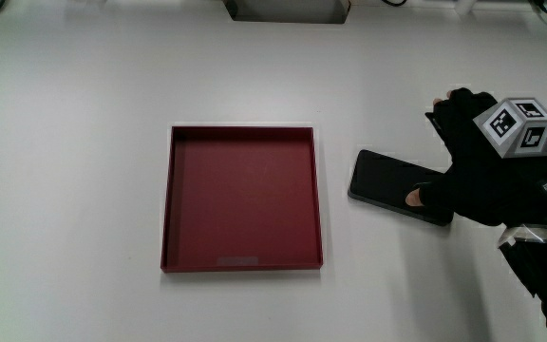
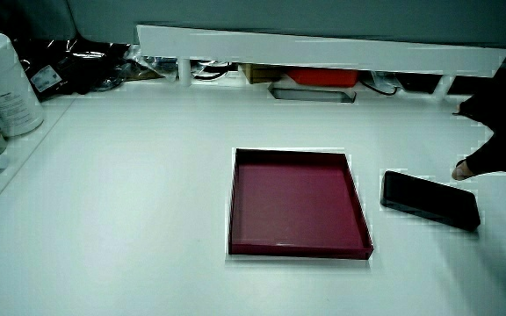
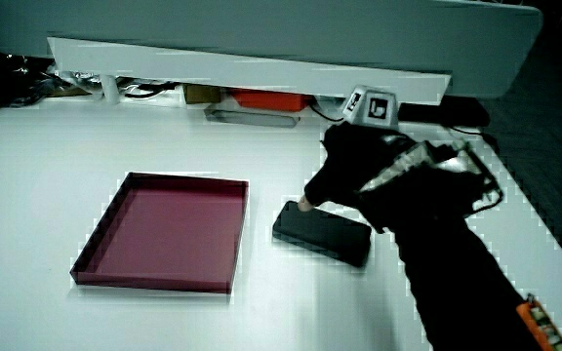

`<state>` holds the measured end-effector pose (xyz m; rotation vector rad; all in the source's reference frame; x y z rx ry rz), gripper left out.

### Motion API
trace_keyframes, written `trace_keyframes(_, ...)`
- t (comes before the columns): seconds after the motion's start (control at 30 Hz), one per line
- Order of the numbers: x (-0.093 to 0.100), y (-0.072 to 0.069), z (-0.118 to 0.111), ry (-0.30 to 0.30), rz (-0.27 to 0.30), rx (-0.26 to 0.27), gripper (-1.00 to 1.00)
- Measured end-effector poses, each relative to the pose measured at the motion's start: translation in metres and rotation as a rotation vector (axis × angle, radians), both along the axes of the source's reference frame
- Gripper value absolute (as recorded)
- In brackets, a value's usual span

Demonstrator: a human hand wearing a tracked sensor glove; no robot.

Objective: Pick battery from desk

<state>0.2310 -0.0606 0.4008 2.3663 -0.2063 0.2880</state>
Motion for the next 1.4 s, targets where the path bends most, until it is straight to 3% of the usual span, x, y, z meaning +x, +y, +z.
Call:
trace_keyframes(0.2,-0.006,0.005,0.023,-0.063,0.004,-0.044,0.0)
trace_keyframes(0.23,-0.006,0.007,0.032,-0.047,0.0,-0.059,0.0)
trace_keyframes(0.47,-0.009,0.014,0.078,-0.084,0.059,-0.128,0.0)
trace_keyframes(0.6,-0.005,0.017,0.106,-0.061,0.095,-0.189,0.0)
trace_keyframes(0.9,0.002,0.02,0.145,-0.027,0.15,-0.23,0.0)
trace_keyframes(0.93,-0.001,0.02,0.143,-0.045,0.151,-0.231,0.0)
trace_keyframes(1.1,0.001,0.023,0.161,-0.007,0.164,-0.248,0.0)
trace_keyframes(1.33,0.002,0.023,0.163,-0.028,0.184,-0.24,0.0)
trace_keyframes(1.4,0.004,0.023,0.167,-0.002,0.189,-0.247,0.0)
